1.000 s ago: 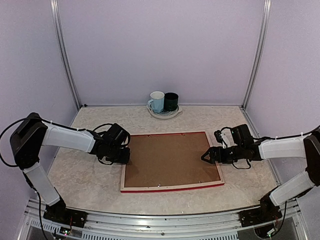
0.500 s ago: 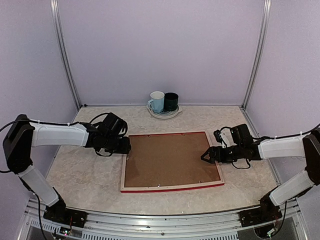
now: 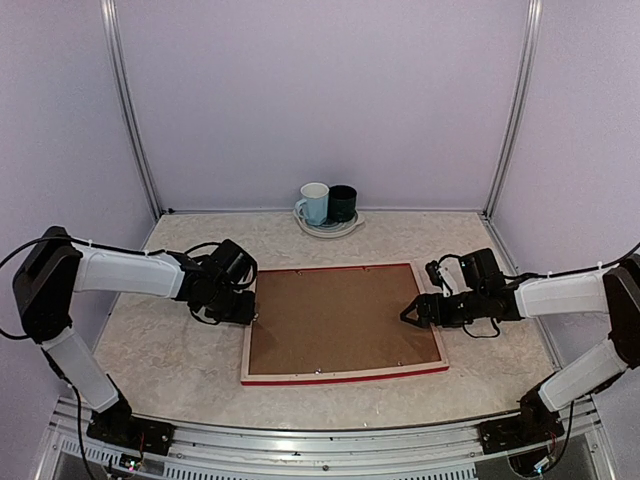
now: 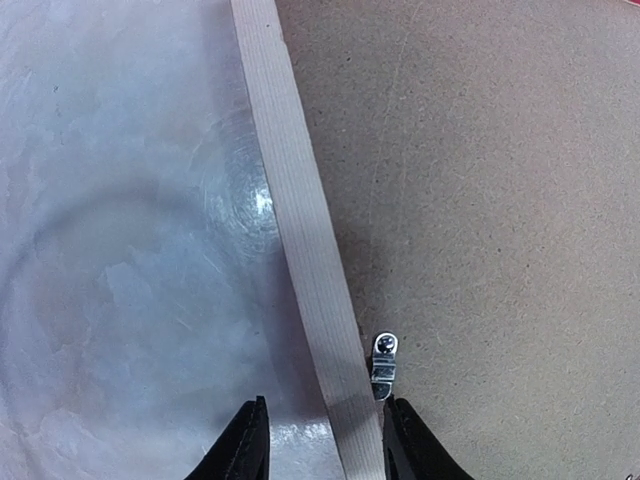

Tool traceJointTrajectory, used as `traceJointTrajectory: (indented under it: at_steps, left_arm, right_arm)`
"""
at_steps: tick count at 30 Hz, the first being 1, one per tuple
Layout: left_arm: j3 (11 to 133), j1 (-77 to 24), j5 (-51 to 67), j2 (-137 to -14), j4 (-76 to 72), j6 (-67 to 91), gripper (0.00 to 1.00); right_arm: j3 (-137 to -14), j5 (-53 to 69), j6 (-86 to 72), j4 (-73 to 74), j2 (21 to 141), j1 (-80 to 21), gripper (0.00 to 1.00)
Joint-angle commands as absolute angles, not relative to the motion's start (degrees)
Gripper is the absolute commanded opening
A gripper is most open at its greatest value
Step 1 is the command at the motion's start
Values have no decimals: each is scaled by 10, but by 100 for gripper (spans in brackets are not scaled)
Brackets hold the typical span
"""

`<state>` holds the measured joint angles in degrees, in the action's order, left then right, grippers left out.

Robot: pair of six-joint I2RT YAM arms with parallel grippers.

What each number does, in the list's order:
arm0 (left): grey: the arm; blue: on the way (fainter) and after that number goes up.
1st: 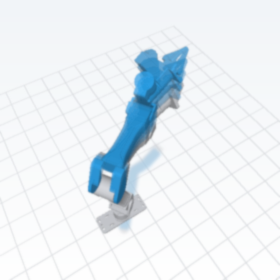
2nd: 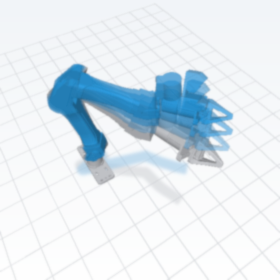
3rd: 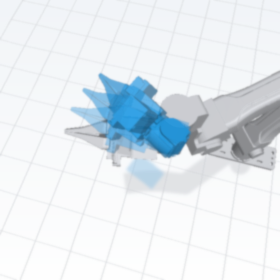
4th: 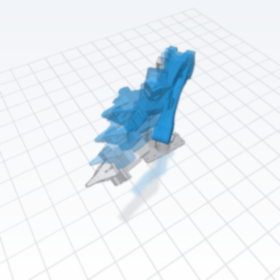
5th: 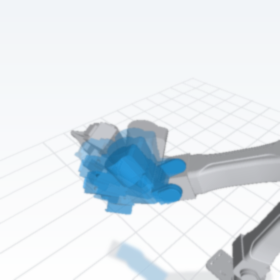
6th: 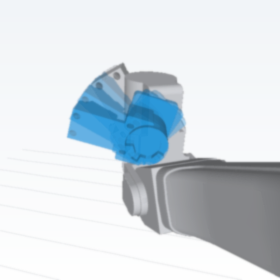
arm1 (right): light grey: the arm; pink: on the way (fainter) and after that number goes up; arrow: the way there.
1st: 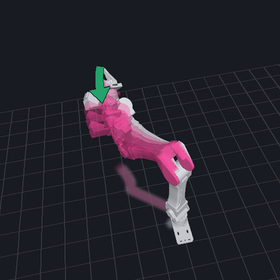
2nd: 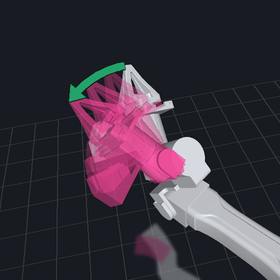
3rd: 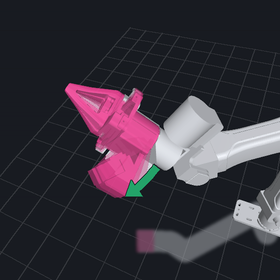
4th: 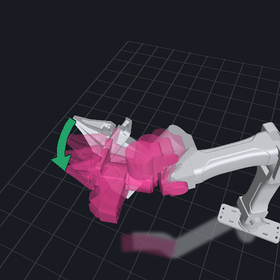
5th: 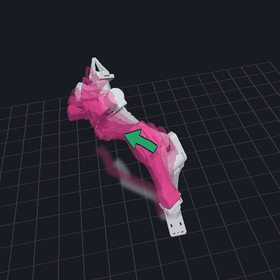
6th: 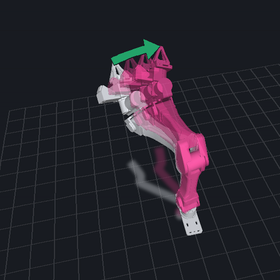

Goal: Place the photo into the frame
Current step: Press the fastener onto the backboard.

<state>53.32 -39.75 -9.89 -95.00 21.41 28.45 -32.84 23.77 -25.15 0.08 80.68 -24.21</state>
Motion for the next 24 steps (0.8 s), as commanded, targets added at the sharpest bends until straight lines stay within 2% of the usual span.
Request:
traceJointTrajectory:
  at_steps: [1,11,15,24]
  left_arm:
    - [528,-400,-100,-962,205,279,39]
    - [532,-401,-100,-986,196,274,39]
    - [526,-401,-102,-994,195,275,33]
    - [519,-414,-124,-1007,206,274,33]
  right_arm:
    - [-321,231,-256,30,816,-246,96]
    - [-312,234,-260,24,815,-246,96]
    - [-312,235,-260,23,814,-246,96]
    - [-306,236,-260,19,816,-246,95]
